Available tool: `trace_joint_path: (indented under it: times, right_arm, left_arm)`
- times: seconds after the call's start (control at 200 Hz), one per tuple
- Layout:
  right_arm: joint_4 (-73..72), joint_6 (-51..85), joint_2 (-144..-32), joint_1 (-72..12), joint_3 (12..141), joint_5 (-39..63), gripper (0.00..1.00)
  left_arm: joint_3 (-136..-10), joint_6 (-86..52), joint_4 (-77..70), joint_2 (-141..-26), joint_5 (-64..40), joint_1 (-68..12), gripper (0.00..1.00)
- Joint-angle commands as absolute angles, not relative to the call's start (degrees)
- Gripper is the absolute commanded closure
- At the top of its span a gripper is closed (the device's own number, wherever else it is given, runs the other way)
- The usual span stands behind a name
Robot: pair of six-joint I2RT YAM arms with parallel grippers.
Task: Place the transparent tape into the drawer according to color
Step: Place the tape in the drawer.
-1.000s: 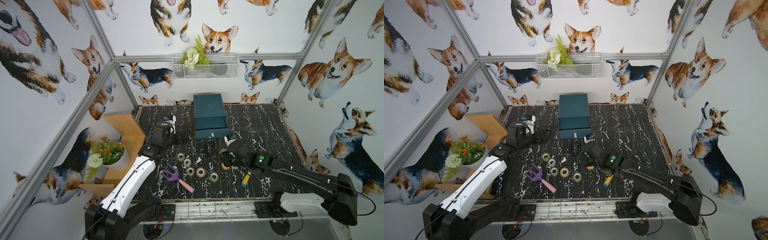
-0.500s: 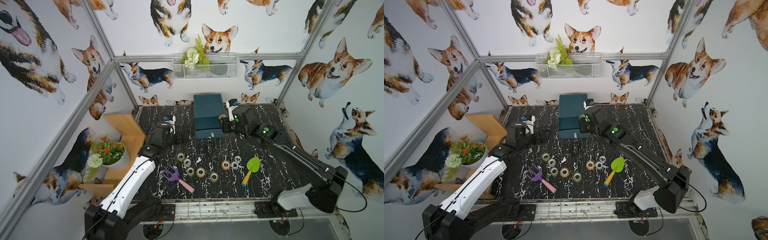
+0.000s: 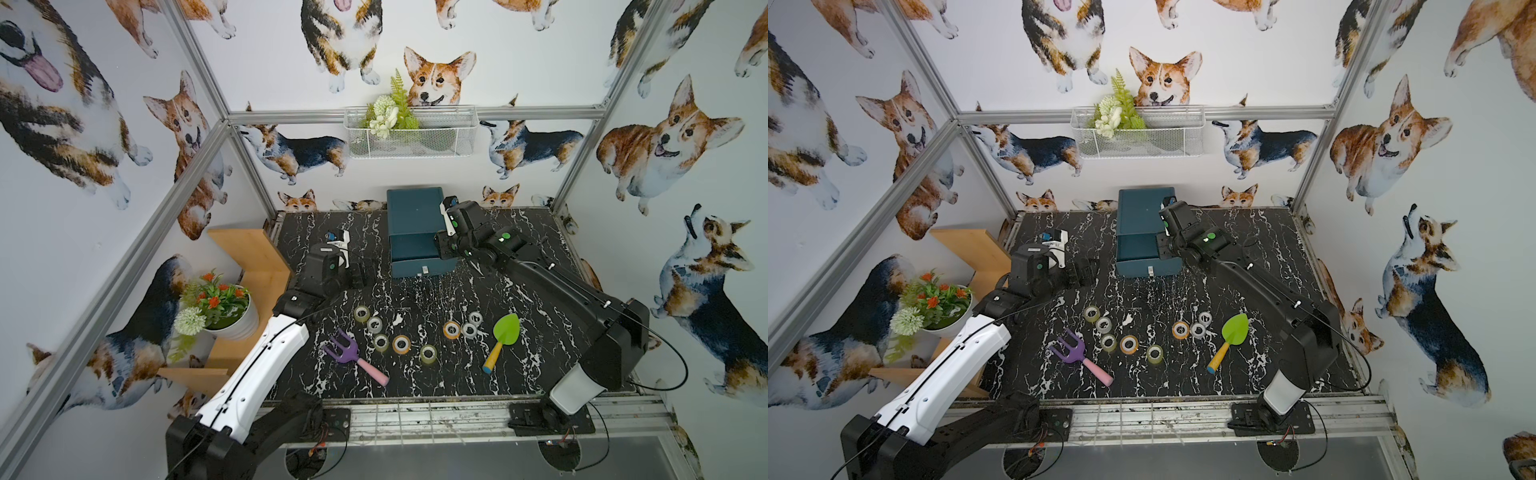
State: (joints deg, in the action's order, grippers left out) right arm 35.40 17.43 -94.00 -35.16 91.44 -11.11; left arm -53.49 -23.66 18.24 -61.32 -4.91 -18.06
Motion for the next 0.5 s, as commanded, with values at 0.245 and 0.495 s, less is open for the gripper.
trace_joint_path:
  times: [0.245, 0.495]
  right_arm:
    - [36.34, 16.00, -97.00, -35.03, 91.41, -10.89, 0.55]
    - [36.50, 15.38, -98.35, -35.05, 92.09, -11.25, 0.49]
  left_arm:
    - [-53.35, -22.76, 18.37, -61.18, -4.67, -18.02, 0.01]
    - [-53.44, -22.44, 18.47, -60.96, -4.26, -18.07, 0.01]
